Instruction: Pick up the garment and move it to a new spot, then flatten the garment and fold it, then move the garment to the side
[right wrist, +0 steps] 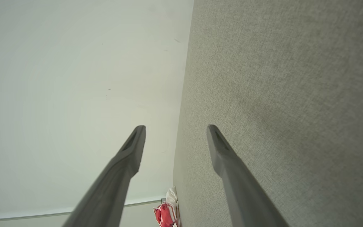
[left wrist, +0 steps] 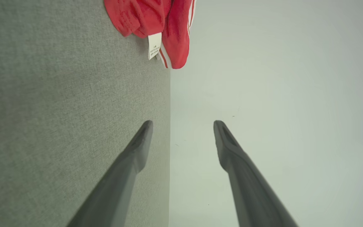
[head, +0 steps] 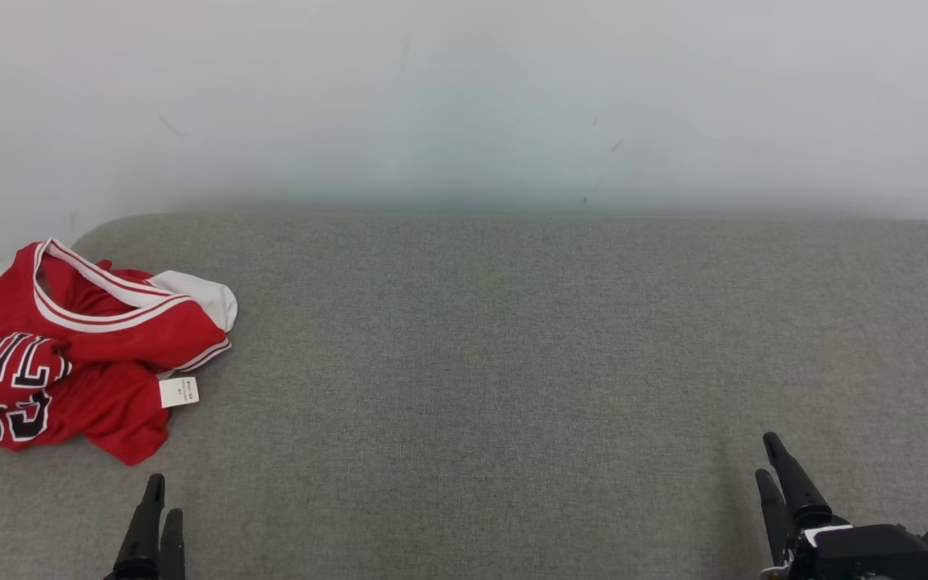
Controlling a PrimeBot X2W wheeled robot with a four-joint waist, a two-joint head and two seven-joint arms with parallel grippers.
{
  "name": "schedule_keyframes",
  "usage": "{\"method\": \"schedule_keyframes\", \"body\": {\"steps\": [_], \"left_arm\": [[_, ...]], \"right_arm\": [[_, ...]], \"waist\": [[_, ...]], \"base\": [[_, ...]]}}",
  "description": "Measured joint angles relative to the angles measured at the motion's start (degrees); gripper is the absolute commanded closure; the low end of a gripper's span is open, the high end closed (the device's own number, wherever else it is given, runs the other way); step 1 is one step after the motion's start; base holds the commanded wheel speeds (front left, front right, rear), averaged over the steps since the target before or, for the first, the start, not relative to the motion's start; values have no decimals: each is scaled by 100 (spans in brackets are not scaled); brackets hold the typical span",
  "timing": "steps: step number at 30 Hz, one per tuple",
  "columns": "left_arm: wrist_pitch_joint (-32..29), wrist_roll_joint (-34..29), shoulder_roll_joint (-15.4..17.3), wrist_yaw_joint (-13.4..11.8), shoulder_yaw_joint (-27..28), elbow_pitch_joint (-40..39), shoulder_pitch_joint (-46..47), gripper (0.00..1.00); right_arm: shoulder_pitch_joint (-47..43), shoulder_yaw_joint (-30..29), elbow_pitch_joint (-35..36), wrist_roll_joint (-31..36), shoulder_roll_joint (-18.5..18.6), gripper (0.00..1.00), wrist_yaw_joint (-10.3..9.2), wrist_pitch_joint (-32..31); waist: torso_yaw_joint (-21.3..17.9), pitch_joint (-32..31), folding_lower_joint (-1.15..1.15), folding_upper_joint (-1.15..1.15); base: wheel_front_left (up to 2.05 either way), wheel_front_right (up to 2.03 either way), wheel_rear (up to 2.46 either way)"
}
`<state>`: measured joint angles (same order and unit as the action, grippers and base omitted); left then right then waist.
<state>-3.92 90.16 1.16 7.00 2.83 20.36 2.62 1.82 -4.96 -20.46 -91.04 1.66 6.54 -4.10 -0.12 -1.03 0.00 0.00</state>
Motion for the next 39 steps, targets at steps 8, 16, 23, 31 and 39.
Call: {"method": "schedule_keyframes", "body": {"steps": [8, 16, 23, 31, 39], "left_arm": [[196, -365, 66, -103, -193, -1, -2, 0], [390, -868, 168, -301, -430, -3, -3, 0], [522, -1411, 299, -455, -681, -9, -4, 0], [704, -2150, 465, -609, -992, -13, -3, 0], [869, -2905, 627, -756, -1217, -15, -1, 0]], "right_arm": [[7, 185, -19, 313, 20, 0, -80, 174], [116, 463, -36, 839, 118, 0, -268, 380], [115, 691, -38, 1377, 227, 0, -449, 523], [122, 961, -30, 2129, 349, 0, -611, 700], [140, 1224, -73, 2919, 461, 0, -715, 871]], "waist": [[-16, -99, 0, 0], [-28, -194, 0, 0], [-30, -273, 0, 0], [-24, -359, 0, 0], [-14, -447, 0, 0]], "base": [[0, 0, 0], [0, 0, 0], [0, 0, 0], [0, 0, 0], [0, 0, 0]]}}
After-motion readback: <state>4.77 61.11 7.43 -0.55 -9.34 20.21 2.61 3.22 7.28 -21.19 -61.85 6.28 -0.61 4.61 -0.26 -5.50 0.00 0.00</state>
